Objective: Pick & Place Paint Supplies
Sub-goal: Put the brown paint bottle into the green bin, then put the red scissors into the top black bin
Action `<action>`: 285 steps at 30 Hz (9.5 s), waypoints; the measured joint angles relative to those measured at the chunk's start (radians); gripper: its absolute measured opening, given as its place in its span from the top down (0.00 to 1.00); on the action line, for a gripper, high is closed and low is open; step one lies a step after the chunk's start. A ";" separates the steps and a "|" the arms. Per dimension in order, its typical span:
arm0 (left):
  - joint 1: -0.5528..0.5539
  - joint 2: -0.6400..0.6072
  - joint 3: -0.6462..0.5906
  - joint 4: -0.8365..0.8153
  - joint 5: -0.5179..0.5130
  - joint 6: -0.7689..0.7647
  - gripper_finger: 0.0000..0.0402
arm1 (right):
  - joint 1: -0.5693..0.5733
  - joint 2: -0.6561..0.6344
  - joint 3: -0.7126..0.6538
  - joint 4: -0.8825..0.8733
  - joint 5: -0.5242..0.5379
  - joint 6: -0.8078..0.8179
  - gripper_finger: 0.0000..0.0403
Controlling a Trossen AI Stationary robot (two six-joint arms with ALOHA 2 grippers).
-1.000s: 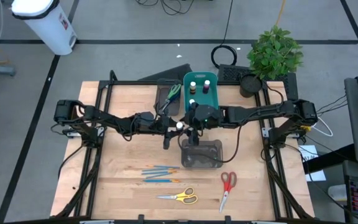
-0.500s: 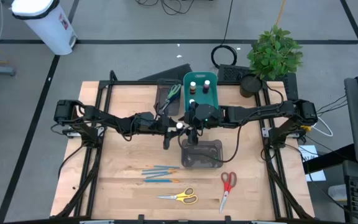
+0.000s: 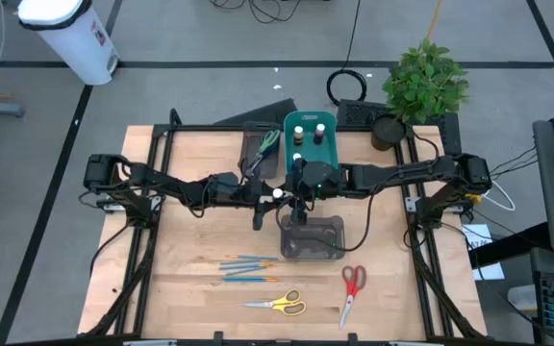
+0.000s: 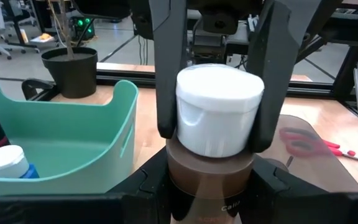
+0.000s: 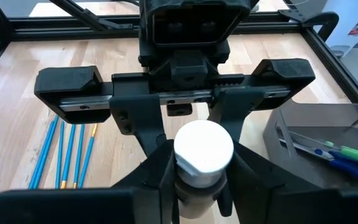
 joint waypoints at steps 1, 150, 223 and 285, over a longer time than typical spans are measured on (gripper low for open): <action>0.000 0.000 0.000 -0.004 0.000 -0.013 0.67 | 0.000 0.000 0.000 -0.001 -0.001 0.001 0.75; 0.109 -0.978 -0.358 -0.562 -0.057 -0.021 0.06 | -0.452 -0.256 -0.513 0.249 -0.048 -0.110 0.47; 0.108 -0.978 -0.358 -0.561 -0.056 -0.175 0.06 | 0.641 -0.291 -0.512 -0.458 -0.089 0.981 0.58; 0.109 -0.978 -0.358 -0.561 -0.057 -0.200 0.06 | 0.716 -0.556 -0.516 -0.456 0.116 0.806 0.98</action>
